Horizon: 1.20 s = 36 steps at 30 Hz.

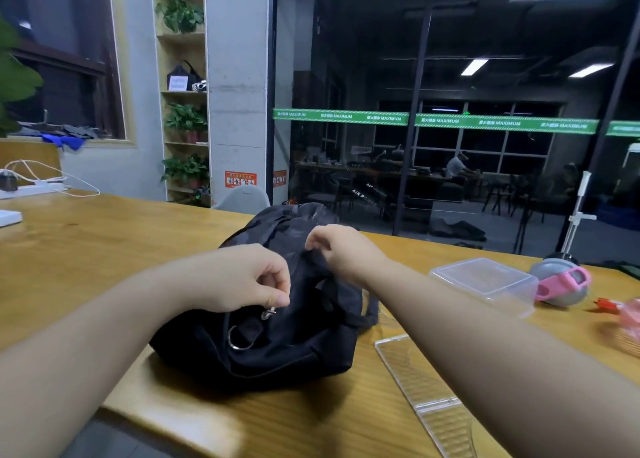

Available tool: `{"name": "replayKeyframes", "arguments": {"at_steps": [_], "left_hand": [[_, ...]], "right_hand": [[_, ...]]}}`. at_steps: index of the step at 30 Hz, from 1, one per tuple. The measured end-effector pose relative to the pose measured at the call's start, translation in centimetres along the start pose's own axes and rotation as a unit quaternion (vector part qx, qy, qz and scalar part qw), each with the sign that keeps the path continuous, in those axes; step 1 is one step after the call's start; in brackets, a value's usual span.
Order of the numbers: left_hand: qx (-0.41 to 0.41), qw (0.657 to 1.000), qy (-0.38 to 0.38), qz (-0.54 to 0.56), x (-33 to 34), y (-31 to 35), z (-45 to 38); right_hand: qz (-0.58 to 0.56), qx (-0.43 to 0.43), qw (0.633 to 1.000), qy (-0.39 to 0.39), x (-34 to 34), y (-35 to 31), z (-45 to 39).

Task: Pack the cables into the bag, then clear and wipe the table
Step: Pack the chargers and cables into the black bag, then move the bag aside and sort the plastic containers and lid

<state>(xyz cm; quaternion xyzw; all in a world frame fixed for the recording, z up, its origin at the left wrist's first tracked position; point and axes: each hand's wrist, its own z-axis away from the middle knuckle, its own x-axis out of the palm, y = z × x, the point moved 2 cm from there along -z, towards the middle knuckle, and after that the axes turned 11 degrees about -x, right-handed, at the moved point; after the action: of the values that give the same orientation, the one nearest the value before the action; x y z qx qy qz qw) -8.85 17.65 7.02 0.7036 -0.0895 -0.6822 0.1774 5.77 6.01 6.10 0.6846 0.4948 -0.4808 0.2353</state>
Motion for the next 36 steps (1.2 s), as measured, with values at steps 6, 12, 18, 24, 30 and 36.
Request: {"name": "replayKeyframes", "arguments": {"at_steps": [6, 12, 18, 24, 30, 36], "left_hand": [[-0.006, 0.962, 0.138, -0.234, 1.6, 2.1, -1.3], [-0.021, 0.962, 0.137, -0.233, 5.4, 5.9, -5.1], [-0.054, 0.957, 0.148, -0.244, 10.5, 7.9, -8.9], [-0.094, 0.94, 0.175, -0.276, 13.9, 6.7, -11.6], [-0.129, 0.947, 0.198, -0.216, 14.0, 5.3, -12.5], [-0.142, 0.947, 0.19, -0.216, 13.3, 3.4, -13.5]], "right_hand": [[-0.01, 0.081, 0.996, -0.042, -2.4, 3.4, 5.4], [-0.072, 0.169, 0.982, -0.038, -2.9, 7.0, 12.5], [-0.096, 0.195, 0.974, 0.062, -0.9, 9.5, 16.4], [-0.156, 0.223, 0.944, 0.188, -1.7, 10.9, 17.8], [-0.192, 0.231, 0.944, 0.137, -0.1, 10.7, 17.5], [-0.22, 0.243, 0.933, 0.15, 0.2, 10.9, 17.7]]}}
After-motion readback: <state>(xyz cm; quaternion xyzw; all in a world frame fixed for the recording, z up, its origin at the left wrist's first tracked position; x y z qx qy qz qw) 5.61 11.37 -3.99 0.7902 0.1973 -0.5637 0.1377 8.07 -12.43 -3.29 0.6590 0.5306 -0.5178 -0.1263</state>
